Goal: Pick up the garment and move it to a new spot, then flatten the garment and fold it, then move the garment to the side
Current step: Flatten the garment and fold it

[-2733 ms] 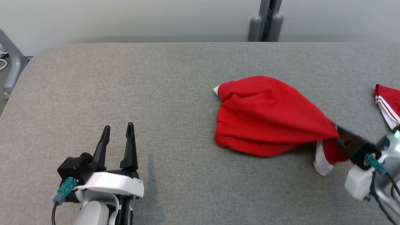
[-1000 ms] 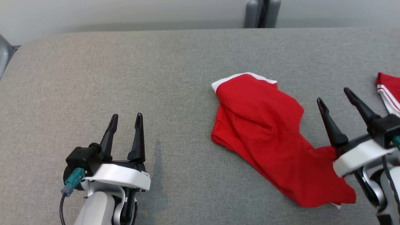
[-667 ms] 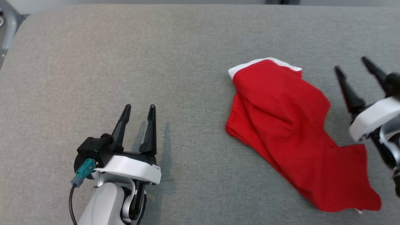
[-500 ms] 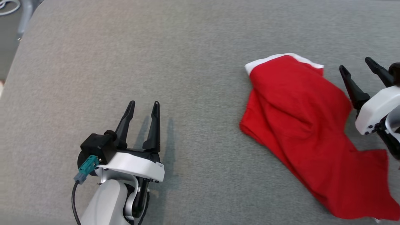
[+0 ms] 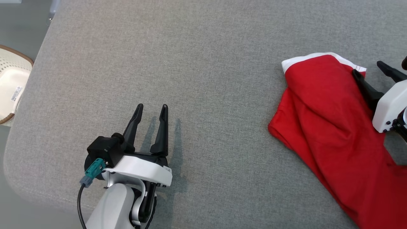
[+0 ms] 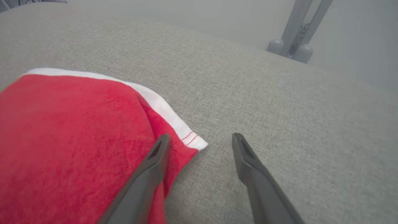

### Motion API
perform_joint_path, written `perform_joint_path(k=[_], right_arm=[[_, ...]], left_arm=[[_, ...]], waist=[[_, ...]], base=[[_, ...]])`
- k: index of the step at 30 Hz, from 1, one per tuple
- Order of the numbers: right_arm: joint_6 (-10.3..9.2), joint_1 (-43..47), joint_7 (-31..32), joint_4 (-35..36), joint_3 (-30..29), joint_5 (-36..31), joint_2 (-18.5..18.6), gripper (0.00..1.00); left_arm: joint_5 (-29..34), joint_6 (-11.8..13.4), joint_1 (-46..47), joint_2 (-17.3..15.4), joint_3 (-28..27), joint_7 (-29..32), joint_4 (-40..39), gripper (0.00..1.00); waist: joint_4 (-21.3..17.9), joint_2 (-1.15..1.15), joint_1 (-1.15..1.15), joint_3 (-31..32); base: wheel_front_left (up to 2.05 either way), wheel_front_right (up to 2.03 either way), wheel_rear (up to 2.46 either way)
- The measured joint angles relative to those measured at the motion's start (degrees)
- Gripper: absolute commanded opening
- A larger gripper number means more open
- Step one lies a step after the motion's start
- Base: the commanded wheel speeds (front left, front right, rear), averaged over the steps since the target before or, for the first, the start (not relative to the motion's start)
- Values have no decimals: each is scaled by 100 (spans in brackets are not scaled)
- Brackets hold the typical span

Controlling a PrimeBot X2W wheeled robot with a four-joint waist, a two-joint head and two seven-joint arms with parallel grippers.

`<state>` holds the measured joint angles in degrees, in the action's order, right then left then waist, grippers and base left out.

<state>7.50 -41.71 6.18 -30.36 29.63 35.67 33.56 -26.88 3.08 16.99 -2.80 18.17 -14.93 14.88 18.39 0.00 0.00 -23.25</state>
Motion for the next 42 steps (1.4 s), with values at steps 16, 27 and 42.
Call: perform_joint_path(k=[16,27,42], right_arm=[[0,-425,-168,-279,975,456,354,0],[1,-1150,-454,-757,1395,74,1038,0],[1,-2549,-1092,-2541,598,-1473,1002,0]], left_arm=[[-58,49,31,1,86,1,-3,100],[-116,52,46,1,146,1,-21,100],[-294,105,55,1,332,1,-78,100]], waist=[[137,0,0,-143],[193,0,0,-84],[374,0,0,-98]], base=[[0,0,0],[0,0,0],[0,0,0]])
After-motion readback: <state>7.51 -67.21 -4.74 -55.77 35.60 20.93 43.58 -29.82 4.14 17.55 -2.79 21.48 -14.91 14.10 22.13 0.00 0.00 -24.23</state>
